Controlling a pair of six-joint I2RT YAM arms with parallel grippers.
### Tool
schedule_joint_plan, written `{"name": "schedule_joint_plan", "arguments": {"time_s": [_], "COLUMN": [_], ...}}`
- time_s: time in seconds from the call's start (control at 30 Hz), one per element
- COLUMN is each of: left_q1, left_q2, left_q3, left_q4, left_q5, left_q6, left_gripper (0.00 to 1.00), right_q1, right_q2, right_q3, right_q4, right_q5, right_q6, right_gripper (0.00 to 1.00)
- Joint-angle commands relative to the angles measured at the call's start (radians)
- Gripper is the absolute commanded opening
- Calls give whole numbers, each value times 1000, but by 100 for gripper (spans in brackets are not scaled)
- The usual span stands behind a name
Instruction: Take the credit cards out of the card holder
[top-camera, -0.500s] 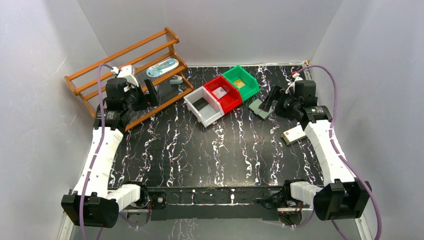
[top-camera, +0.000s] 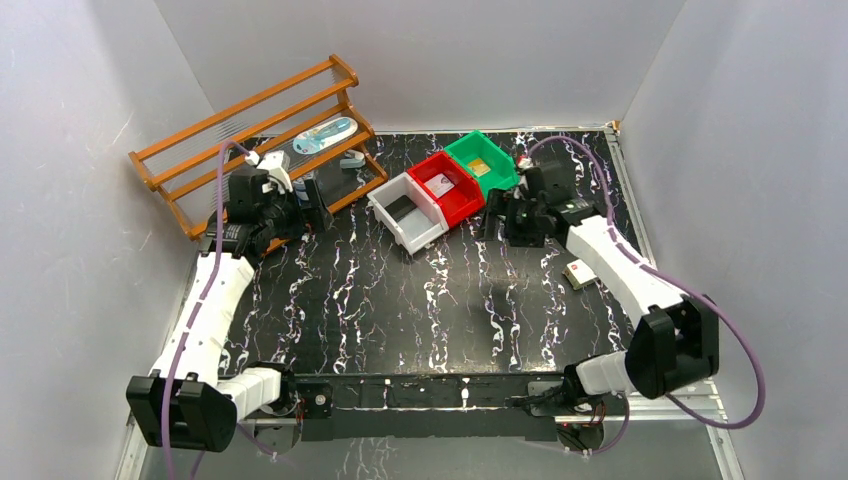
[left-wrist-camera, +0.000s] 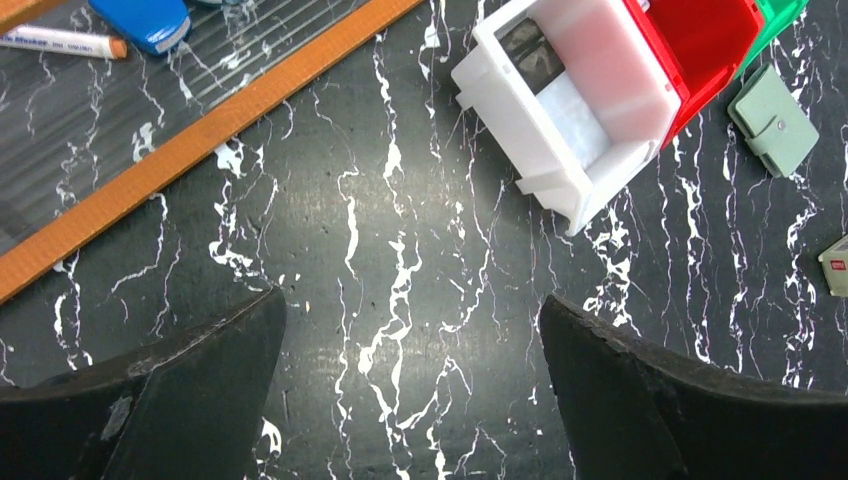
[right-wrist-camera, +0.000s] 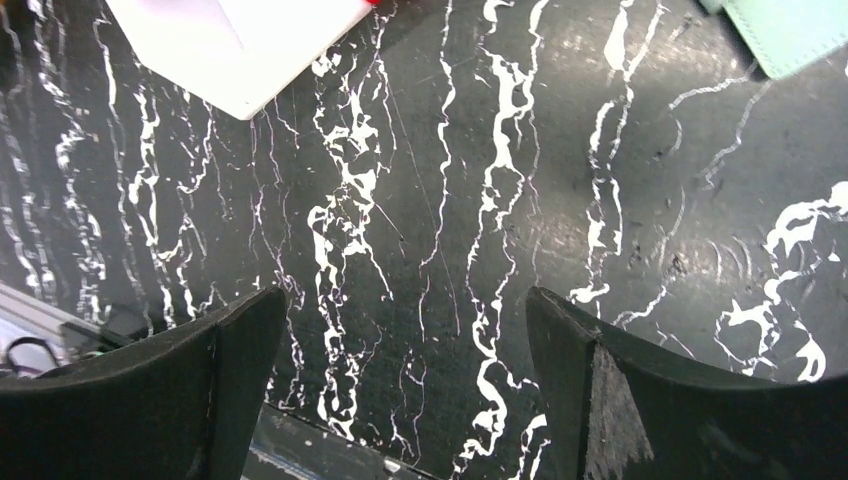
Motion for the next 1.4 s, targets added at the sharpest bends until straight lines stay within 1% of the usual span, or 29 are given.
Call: {"name": "schedule_joint_plan", "arguments": {"time_s": [0.0,0.1,0.17,0.33,0.43,0.5,0.6,0.7,0.8,0.93,1.1,1.2,1.37], "left_q1": [-6,-6,-7,-7,-8,-8,-8,-8,-9,-8,-8,-8,-8], "left_q2": [-78,-144,-184,-231,-243,-245,-229,-215,-207,-207,-211,-202,-196], "left_q3": [-36,-102,-145,-244,-303,-346,-332,-334,-333,-328,-328,-327,-324], "left_q4": [4,60,89,136,164,181,171,169,156,145,142,143,138], "left_q5": [-22,-16,-4,-25,-21,-1,12,8,-4,-22,-32,-24,-15], "left_q6": [16,14,21,12,-3,2,9,15,18,21,23,25,27], "left_gripper": [98,98,98,98,98,98,98,98,98,98,98,98,98], "right_q1": [101,139,152,165,168,169,169,171,175,187,203,207,222], "right_q2": [77,151,200,351,484,544,618,656,720,756,773,785,808], "right_q3": [112,184,226,345,466,525,591,601,683,693,717,720,745], "right_q4": [-7,2,28,100,62,62,52,96,31,39,23,26,3], "right_q5": [147,204,207,86,76,75,60,35,6,-7,15,-3,57], "right_q6": [-21,-33,-50,-81,-84,-88,-95,-102,-118,-131,-166,-189,-229], "right_gripper": [98,98,98,97,95,95,94,94,91,90,89,89,89]}}
